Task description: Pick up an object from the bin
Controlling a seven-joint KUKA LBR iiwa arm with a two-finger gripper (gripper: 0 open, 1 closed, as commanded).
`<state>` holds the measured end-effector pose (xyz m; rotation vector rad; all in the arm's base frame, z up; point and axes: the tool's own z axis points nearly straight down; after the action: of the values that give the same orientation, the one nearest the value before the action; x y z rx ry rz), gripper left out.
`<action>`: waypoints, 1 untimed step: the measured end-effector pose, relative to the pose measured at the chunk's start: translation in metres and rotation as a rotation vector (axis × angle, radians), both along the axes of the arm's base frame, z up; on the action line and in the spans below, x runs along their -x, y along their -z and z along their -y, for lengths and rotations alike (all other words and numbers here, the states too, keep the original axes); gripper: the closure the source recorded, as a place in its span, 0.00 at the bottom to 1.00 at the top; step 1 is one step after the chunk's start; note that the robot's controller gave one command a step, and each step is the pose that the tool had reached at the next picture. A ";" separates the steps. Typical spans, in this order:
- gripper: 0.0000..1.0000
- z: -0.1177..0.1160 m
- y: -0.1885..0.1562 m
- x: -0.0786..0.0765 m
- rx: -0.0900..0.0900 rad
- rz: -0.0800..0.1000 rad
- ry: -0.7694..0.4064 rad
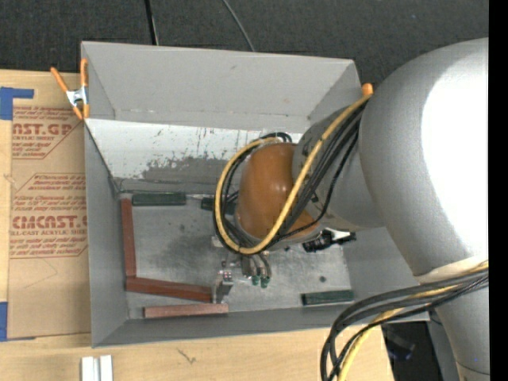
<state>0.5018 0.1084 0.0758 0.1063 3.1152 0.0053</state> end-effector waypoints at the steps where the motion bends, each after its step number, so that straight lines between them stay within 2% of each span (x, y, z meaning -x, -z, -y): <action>1: 0.00 0.000 -0.042 0.015 0.004 -0.027 -0.019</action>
Offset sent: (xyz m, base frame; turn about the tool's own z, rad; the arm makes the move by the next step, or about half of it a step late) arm -0.0122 0.0542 -0.0058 0.0474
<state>0.4870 0.1088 0.1173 0.0766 3.1432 -0.0018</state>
